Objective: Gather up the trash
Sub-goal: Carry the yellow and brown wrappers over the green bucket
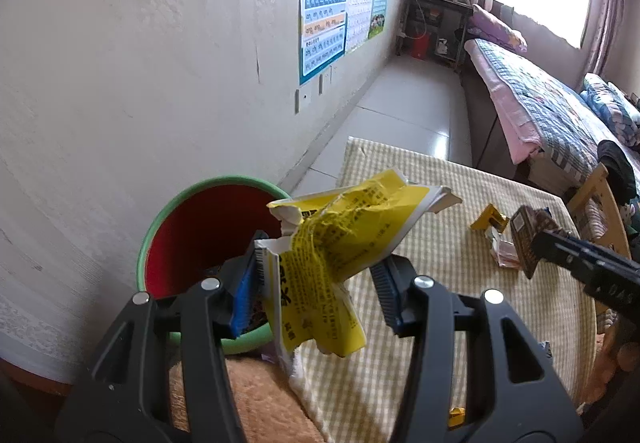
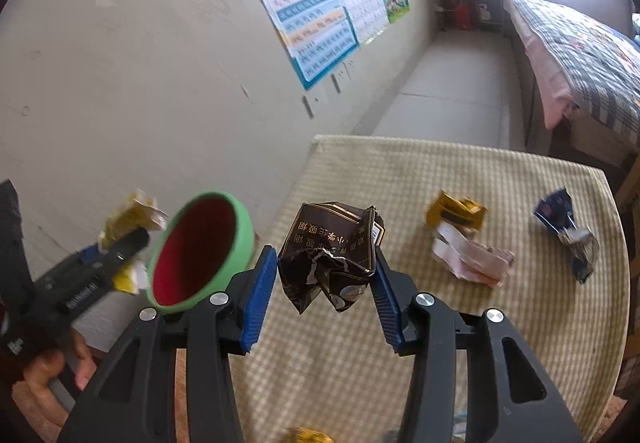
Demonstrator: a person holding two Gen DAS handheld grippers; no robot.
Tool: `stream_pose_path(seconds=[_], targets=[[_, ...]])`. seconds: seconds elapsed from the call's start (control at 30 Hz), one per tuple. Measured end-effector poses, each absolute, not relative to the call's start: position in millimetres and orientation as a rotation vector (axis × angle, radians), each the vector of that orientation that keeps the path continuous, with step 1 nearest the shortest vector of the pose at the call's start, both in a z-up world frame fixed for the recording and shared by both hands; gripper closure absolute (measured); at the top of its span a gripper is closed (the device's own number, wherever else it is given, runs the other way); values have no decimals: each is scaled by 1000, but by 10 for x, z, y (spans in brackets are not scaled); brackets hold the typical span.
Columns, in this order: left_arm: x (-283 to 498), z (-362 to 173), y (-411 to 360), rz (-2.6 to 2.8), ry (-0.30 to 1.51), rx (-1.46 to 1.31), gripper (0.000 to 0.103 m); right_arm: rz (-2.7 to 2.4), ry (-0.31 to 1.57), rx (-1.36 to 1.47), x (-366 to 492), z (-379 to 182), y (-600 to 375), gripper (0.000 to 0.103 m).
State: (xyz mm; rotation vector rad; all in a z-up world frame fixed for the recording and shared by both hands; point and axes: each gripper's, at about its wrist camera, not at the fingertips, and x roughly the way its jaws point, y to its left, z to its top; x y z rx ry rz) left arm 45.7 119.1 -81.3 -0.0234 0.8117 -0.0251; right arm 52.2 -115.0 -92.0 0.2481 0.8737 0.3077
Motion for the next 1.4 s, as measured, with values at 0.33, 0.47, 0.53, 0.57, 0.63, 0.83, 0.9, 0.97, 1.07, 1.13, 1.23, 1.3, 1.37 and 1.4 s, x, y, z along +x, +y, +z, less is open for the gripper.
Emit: stream_pose_path(seconds=[0.33,0.47,0.53,0.57,0.63,0.83,0.9,0.97,1.07,1.13,1.23,1.3,1.37,1.4], targets=[[427,-863,1337,12,821,-44,55,386,840,203,519,-739,-766,57],[426,-858,1342,18,818,-43,55,397,846,203,503,-752,-731,57],[428,-849,1341,20,814,-40,55,400,845,204,501,-743,-723,57],[424,-845,1349,21,812,-39,55,403,843,202,502,-735,-709,57],[422,-851,1363,23,812,-43,55,408,844,199,510,-738,-682,57],[419,-893,1437,37,821,-57,55,438,855,180,562,-726,-500,57],[418,-902,1484,48,821,-64,55,454,853,170,589,-698,-429,57],[422,-913,1540,59,822,-71,55,466,855,157,618,-689,-358,57],[428,-942,1624,79,824,-79,55,481,857,142,642,-698,-259,57],[441,-974,1671,89,832,-84,55,487,865,136,661,-724,-202,57],[461,-1008,1740,101,840,-88,55,497,877,134,706,-758,-121,57],[473,-1026,1788,111,843,-90,55,502,885,133,724,-778,-81,57],[490,-1061,1835,120,853,-90,55,506,895,131,755,-805,-36,57],[499,-1081,1863,125,859,-92,55,509,903,132,783,-827,-18,57]])
